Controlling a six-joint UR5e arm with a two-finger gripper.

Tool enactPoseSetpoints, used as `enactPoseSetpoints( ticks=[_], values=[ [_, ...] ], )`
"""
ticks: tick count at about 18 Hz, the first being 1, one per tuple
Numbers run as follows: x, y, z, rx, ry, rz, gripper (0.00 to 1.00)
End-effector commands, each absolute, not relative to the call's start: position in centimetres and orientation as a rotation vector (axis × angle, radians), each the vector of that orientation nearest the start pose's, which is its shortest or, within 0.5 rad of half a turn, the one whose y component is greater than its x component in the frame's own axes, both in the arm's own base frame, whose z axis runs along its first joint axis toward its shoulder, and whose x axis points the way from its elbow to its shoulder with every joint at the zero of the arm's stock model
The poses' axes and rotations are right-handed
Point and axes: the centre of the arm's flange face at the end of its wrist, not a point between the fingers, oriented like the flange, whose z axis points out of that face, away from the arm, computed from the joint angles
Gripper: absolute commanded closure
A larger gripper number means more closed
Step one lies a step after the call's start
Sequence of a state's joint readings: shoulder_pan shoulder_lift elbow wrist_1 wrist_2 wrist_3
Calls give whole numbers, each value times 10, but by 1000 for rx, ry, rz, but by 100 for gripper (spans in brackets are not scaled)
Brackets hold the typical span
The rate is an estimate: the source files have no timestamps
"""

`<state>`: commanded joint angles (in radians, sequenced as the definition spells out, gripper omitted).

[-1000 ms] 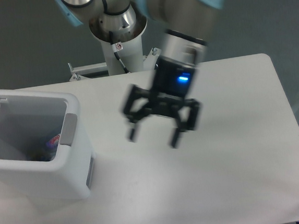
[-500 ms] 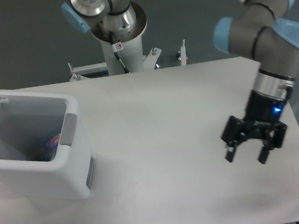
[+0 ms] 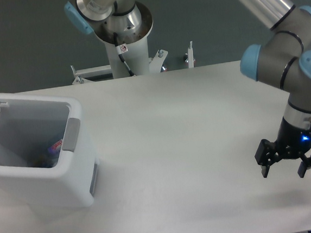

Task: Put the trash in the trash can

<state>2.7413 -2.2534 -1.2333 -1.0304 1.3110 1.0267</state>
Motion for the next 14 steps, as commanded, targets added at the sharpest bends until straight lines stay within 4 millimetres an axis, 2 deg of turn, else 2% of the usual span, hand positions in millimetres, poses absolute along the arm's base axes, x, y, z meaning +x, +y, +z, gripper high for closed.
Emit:
enactPoseSetpoints(
  ticks=[2, 4, 10, 14],
  values=[
    [-627, 444, 273, -2935, 53, 131, 0],
    [-625, 445, 266, -2963, 182, 157, 0],
    [-623, 447, 254, -2990, 233, 153, 0],
    [-619, 453, 247, -3049, 355, 179, 0]
  ],
)
